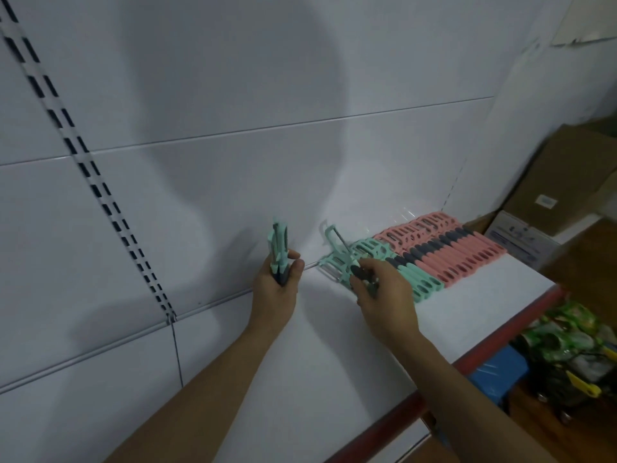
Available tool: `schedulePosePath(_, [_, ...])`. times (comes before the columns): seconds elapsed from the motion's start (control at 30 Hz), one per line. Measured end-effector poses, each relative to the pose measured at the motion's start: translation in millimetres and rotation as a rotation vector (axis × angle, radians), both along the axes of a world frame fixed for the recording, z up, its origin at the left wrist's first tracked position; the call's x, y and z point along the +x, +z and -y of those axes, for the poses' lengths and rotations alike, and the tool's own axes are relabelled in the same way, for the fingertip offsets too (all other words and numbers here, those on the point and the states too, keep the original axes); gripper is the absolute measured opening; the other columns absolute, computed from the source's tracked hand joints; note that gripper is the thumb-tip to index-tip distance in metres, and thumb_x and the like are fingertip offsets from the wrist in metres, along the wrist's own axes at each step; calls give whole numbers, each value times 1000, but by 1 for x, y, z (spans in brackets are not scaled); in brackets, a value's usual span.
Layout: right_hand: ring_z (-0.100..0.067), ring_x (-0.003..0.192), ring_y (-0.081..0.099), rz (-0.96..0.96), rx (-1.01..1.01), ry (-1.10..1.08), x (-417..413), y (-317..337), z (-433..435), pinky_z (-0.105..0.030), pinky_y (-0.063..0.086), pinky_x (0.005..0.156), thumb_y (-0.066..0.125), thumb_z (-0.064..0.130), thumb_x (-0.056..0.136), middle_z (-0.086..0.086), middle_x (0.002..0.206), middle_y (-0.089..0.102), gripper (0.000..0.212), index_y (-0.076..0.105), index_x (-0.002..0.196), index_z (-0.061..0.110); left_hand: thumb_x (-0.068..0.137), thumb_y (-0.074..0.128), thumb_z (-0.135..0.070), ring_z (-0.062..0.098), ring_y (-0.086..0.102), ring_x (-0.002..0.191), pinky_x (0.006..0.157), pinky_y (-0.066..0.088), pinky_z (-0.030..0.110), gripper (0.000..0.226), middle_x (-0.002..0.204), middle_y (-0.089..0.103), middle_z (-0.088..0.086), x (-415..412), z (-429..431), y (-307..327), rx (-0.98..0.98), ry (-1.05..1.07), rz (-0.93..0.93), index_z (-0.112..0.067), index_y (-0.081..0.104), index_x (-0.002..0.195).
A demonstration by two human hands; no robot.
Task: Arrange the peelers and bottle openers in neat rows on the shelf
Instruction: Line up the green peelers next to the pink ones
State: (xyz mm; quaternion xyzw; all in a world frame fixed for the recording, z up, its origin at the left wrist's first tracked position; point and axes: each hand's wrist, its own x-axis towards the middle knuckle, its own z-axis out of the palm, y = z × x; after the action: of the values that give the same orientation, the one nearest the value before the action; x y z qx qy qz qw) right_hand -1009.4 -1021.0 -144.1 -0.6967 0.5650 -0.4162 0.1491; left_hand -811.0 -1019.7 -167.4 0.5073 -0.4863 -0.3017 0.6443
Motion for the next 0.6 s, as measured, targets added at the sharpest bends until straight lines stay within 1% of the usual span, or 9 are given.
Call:
schedulePosePath(0.07, [-1,84,57,-42,-8,-19,-3,-2,0,-3,40,72,75,25,90,13,102,63,29,66,117,22,89,66,-38,15,50,59,59,44,30,15,65,54,-1,1,5,-3,47,12,-18,-25,66,95])
schedulePosePath(0.1, [-2,85,57,-56,-21,-33,-5,-3,0,-4,38,73,75,24,90,10,103,66,29,67,118,21,88,68,-41,16,50,60,59,44,30,15,65,54,1,2,7,-5,61,7,-3,-26,67,92])
schedulePosePath(0.17, [-6,90,56,-81,-46,-45,-6,-5,-1,-14,41,78,71,20,93,2,109,68,30,66,122,16,82,68,-43,13,52,62,61,45,27,14,69,59,-3,2,9,-11,79,-13,54,-30,68,88])
schedulePosePath(0.23, [-8,93,52,-97,-55,-28,-4,-7,-2,-22,40,82,64,12,95,-5,114,67,34,64,129,11,78,63,-36,8,49,58,57,44,23,10,67,58,-12,1,7,-15,101,-49,95,-36,67,87])
schedulePosePath(0.33, [-10,92,45,-167,-28,11,2,-10,0,-25,39,81,56,10,97,-7,114,58,42,57,139,9,79,57,-27,10,39,50,49,37,25,18,57,47,-8,1,5,-19,108,-98,104,-35,67,92])
schedulePosePath(0.4, [-14,92,46,-234,-24,39,5,-10,2,-28,42,79,55,10,99,-7,113,53,43,54,142,8,80,56,-30,13,38,51,51,37,26,19,56,44,-6,3,6,-17,98,-98,70,-30,69,94])
schedulePosePath(0.47, [-21,93,50,-300,-25,65,8,-12,1,-32,46,77,54,10,100,-9,110,53,42,54,141,5,82,57,-28,14,41,54,55,39,26,19,57,47,-7,4,7,-16,98,-79,40,-24,69,96])
schedulePosePath(0.53, [-27,94,54,-341,-42,59,7,-14,-1,-37,49,74,56,10,98,-11,106,58,40,58,138,4,84,56,-25,12,43,53,55,40,24,19,57,51,-9,2,6,-15,99,-80,27,-19,69,98])
schedulePosePath(0.6, [-30,91,56,-359,-96,36,7,-13,-2,-40,50,72,62,8,95,-12,100,63,35,65,130,6,84,56,-24,9,46,54,55,41,22,20,57,54,-11,1,6,-12,99,-97,43,-19,68,98])
